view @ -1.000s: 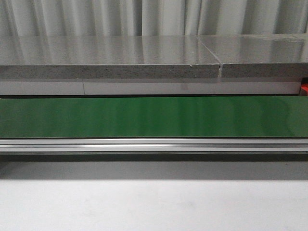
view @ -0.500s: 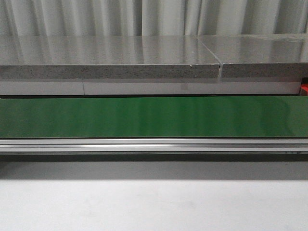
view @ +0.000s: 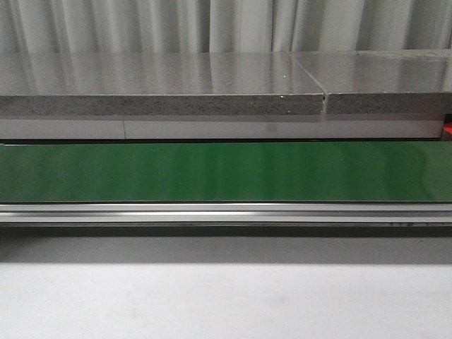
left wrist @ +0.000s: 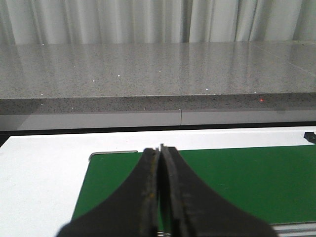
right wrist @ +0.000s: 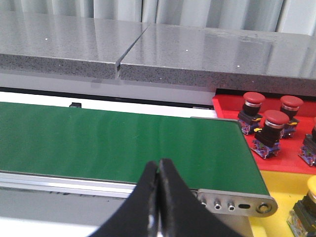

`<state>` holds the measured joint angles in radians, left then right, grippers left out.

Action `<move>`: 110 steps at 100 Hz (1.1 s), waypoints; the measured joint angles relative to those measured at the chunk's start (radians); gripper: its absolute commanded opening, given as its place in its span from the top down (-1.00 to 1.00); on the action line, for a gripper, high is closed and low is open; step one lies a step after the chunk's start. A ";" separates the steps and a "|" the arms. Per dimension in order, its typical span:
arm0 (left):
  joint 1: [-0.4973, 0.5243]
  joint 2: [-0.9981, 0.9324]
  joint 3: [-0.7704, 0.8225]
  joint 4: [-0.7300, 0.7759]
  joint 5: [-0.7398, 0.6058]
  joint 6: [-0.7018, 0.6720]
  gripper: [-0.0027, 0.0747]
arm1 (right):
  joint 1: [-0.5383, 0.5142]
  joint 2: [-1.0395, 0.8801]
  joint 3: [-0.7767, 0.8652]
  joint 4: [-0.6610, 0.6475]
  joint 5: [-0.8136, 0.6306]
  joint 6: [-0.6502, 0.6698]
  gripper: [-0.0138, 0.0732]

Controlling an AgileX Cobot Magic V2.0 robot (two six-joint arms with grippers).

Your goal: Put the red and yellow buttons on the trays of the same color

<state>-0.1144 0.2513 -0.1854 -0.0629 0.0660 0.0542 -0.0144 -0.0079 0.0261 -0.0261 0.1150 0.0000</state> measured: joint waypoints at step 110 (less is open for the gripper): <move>0.000 -0.256 0.185 0.082 -0.074 -0.088 0.98 | 0.000 0.000 0.000 0.000 0.000 0.000 0.84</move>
